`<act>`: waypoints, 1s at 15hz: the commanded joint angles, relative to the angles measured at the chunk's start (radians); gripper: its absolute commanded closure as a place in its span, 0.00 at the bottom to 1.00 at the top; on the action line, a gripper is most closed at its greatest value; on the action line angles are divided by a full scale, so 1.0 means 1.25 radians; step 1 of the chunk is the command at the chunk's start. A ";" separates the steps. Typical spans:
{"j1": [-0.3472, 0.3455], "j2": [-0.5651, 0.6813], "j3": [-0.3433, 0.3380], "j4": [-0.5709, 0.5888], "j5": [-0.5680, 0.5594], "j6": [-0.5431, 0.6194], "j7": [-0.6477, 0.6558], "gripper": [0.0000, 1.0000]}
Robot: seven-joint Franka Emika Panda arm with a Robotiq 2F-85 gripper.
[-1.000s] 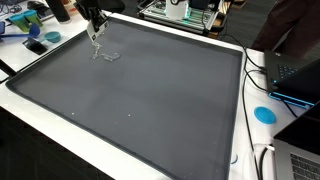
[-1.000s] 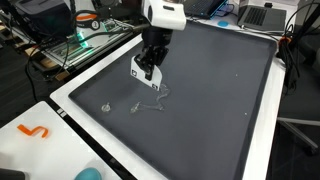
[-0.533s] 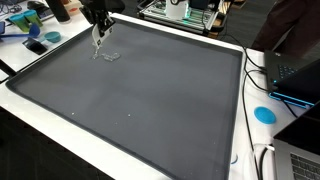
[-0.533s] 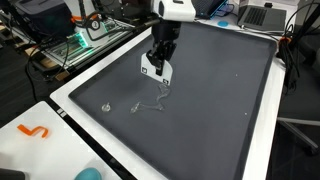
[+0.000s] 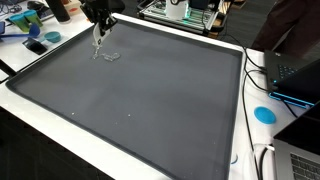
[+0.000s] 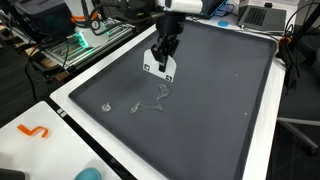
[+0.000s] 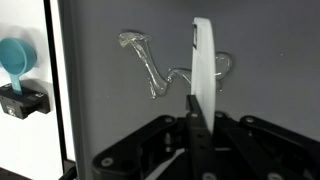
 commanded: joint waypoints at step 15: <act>0.143 -0.039 0.067 0.049 -0.153 -0.177 0.331 0.99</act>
